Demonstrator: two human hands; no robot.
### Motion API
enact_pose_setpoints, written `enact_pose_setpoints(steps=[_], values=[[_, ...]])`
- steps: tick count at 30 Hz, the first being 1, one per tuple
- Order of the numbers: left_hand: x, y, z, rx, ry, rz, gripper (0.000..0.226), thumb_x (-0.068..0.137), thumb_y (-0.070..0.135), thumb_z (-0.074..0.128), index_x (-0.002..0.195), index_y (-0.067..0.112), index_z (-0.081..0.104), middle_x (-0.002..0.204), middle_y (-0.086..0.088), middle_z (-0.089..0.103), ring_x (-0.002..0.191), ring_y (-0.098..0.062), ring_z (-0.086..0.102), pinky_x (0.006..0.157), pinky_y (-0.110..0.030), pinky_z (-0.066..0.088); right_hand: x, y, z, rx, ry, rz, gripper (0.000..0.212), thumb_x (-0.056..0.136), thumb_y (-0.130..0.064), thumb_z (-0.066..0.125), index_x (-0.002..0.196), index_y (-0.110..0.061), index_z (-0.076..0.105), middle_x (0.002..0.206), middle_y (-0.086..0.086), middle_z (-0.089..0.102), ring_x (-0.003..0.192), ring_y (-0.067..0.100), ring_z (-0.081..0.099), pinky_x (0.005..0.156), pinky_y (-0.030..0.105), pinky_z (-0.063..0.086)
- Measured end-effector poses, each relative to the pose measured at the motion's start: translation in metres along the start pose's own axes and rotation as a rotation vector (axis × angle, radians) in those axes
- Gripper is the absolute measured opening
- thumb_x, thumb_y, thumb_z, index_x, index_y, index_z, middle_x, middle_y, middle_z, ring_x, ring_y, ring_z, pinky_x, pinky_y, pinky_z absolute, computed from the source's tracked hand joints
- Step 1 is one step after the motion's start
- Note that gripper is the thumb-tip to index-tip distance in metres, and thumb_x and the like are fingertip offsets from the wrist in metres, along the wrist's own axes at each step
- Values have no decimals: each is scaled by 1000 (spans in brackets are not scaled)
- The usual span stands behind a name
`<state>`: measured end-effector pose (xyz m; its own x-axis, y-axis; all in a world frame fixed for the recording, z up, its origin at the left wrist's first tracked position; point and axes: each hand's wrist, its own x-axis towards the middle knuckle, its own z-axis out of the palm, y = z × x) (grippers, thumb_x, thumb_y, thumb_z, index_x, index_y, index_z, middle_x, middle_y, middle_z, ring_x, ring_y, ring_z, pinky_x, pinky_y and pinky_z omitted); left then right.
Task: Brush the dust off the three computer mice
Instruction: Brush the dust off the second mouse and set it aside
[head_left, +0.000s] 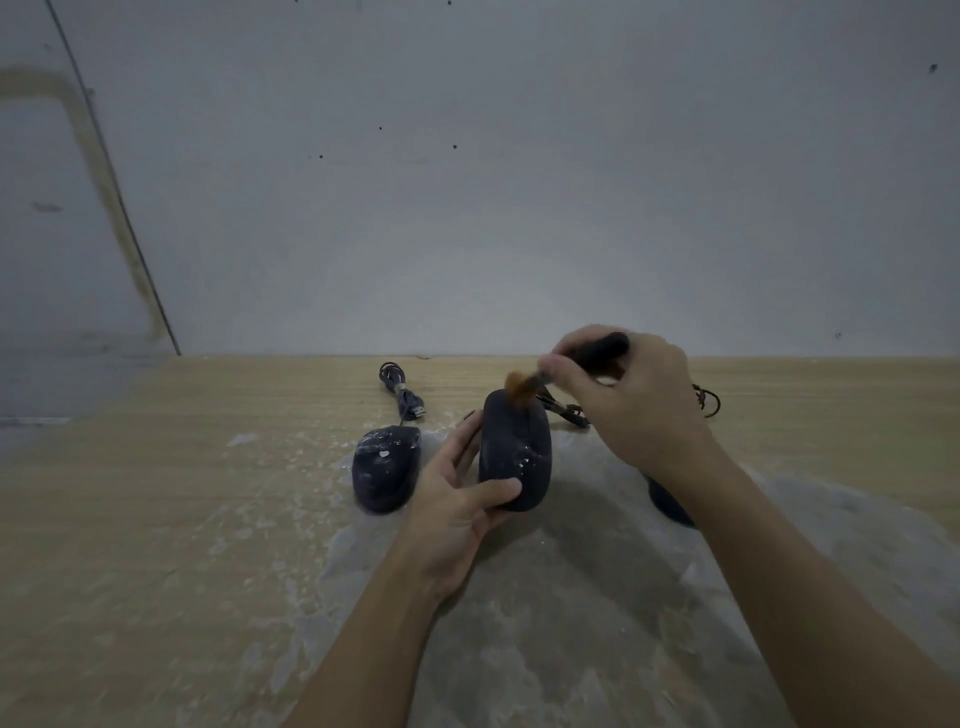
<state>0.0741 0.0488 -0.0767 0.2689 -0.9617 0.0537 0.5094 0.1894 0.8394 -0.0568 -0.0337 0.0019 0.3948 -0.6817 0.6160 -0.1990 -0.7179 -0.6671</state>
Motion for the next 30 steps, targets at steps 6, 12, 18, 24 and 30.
enact_pose_setpoints(steps=[6, 12, 18, 24, 30], values=[[1, -2, -2, 3, -17, 10, 82, 62, -17, 59, 135, 18, 44, 135, -10, 53, 99, -20, 66, 72, -36, 59, -3, -6, -9, 277, -376, 268, 17, 82, -17, 66, 85, 0, 68, 80, 15, 71, 76, 23, 72, 72, 34, 60], [2, -1, -3, -22, 5, 0, 80, 64, -18, 57, 135, 17, 44, 132, -7, 55, 91, -17, 70, 67, -32, 58, -3, -6, -9, 206, -288, 192, 16, 82, -14, 66, 82, 2, 67, 70, 11, 69, 67, 20, 72, 64, 27, 60], [2, 0, -3, -63, 12, 9, 81, 60, -17, 57, 134, 15, 45, 128, -9, 58, 87, -19, 71, 68, -36, 60, -1, -3, -17, 202, -282, 169, 9, 82, -11, 66, 75, -5, 68, 64, 4, 68, 63, 21, 71, 64, 29, 60], [2, 2, -6, -80, 1, 4, 79, 64, -17, 56, 135, 14, 44, 134, -12, 54, 94, -23, 68, 71, -37, 59, -2, -3, -18, 177, -254, 159, 13, 83, -11, 65, 77, 0, 67, 69, 17, 69, 64, 27, 72, 69, 39, 61], [1, 2, -6, -89, 3, 8, 80, 62, -16, 57, 135, 15, 45, 134, -11, 54, 99, -26, 66, 77, -41, 59, -1, -1, -16, 146, -191, 99, 11, 83, -12, 64, 76, -4, 67, 69, 12, 68, 65, 22, 71, 68, 39, 61]])
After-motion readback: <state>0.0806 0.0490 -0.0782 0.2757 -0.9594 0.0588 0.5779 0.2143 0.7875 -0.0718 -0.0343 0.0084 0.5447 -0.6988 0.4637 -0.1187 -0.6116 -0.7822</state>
